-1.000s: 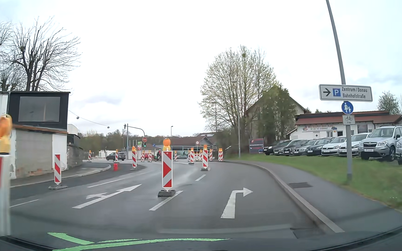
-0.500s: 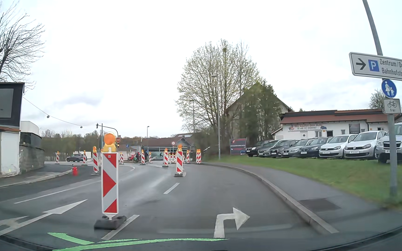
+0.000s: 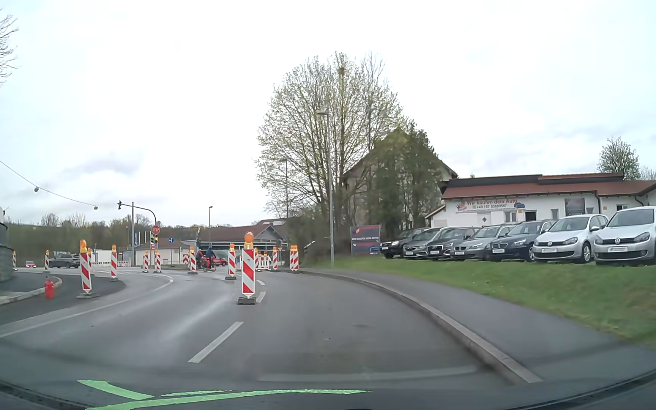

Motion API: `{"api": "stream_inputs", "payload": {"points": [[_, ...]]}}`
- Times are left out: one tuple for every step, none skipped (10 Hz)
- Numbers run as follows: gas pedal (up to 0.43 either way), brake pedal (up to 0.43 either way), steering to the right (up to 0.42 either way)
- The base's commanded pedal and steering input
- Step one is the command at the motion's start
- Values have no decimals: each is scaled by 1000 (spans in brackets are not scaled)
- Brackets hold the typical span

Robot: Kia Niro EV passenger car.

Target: Follow the waypoints while adhering to traffic rules and regulations

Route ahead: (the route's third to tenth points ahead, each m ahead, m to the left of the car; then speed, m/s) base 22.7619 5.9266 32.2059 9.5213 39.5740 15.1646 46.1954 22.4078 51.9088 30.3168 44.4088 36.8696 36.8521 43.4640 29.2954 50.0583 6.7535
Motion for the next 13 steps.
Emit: {"api": "stream_inputs", "payload": {"points": [[39,0,39],[28,0,29],[28,0,27],[28,0,24],[28,0,18],[28,0,10],[28,0,4],[28,0,-1],[28,0,-10],[28,0,-18],[28,0,-29],[28,0,-39],[39,0,-48]]}}
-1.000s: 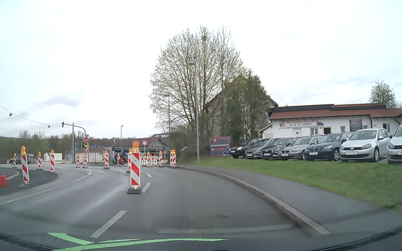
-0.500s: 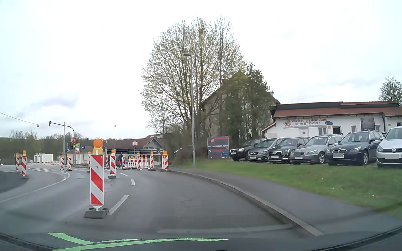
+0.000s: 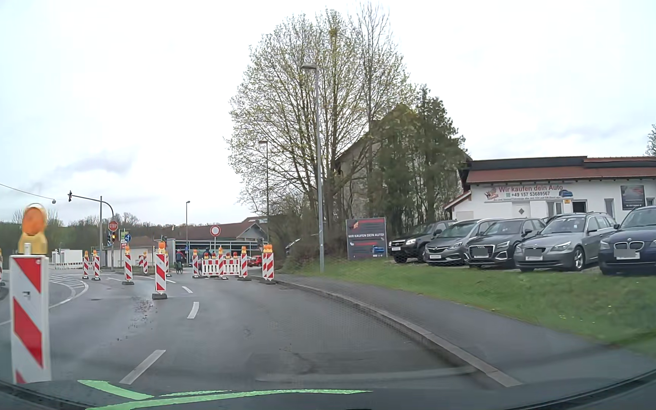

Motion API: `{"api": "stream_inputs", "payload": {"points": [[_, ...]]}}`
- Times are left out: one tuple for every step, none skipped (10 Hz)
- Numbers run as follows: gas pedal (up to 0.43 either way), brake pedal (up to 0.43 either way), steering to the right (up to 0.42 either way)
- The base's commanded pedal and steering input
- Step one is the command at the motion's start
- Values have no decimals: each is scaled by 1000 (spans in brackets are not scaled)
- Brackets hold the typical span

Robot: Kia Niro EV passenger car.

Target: Follow the waypoints while adhering to traffic rules and regulations

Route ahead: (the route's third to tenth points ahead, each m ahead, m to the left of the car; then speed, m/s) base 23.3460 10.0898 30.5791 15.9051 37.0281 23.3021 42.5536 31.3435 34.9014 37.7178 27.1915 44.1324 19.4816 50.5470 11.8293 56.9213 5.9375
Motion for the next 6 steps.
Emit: {"api": "stream_inputs", "payload": {"points": [[39,0,-55],[39,0,-64],[39,0,-75],[39,0,-84],[39,0,-88],[47,0,-89]]}}
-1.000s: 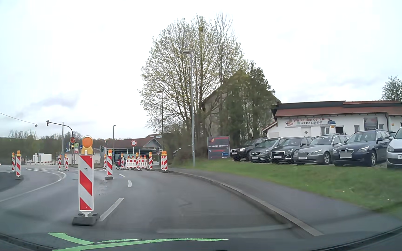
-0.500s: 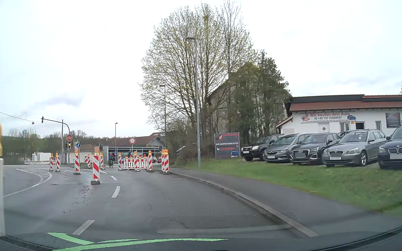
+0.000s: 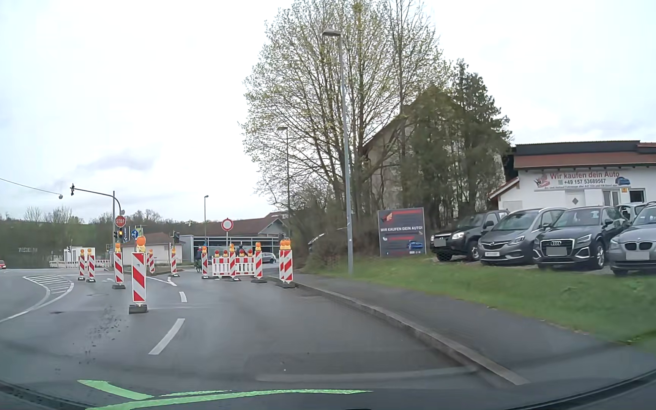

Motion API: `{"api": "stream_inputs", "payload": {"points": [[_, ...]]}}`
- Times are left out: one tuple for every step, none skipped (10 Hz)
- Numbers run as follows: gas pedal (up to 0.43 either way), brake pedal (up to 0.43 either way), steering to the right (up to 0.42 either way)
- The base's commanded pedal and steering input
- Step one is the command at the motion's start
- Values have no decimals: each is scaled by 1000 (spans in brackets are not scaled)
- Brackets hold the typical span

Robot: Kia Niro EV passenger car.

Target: Follow the waypoints while adhering to traffic rules and regulations

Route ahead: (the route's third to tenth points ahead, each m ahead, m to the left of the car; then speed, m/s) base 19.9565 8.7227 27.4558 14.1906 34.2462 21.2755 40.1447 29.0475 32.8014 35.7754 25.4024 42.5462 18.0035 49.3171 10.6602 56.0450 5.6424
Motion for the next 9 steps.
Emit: {"api": "stream_inputs", "payload": {"points": [[47,0,-91],[47,0,-96],[47,0,-102],[47,0,-104],[59,0,-104],[59,0,-105],[59,0,-109],[67,0,-117],[67,0,-125]]}}
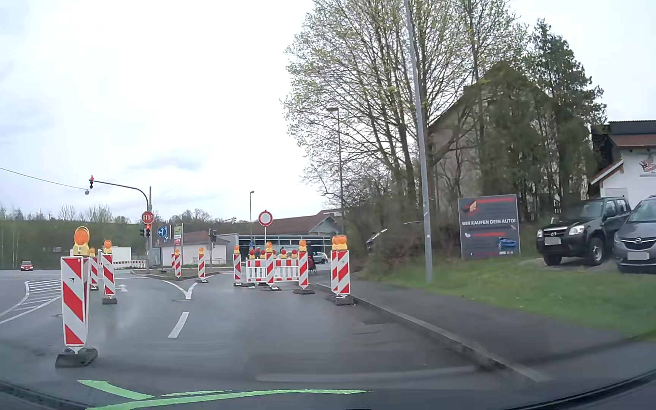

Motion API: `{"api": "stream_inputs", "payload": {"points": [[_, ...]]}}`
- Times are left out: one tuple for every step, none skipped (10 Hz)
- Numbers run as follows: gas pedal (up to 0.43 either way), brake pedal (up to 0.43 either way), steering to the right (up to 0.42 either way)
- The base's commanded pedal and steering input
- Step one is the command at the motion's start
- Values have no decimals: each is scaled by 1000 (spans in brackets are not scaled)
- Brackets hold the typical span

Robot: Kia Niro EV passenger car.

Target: Follow the waypoints while adhering to traffic rules and regulations

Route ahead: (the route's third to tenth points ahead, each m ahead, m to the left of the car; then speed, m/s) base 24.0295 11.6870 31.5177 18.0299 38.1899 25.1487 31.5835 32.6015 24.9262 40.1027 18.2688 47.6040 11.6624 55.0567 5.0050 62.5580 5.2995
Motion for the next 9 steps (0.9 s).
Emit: {"api": "stream_inputs", "payload": {"points": [[67,0,-132],[67,0,-137],[67,0,-145],[67,0,-153],[67,0,-161],[67,0,-167],[67,0,-172],[79,0,-179],[79,0,-184]]}}
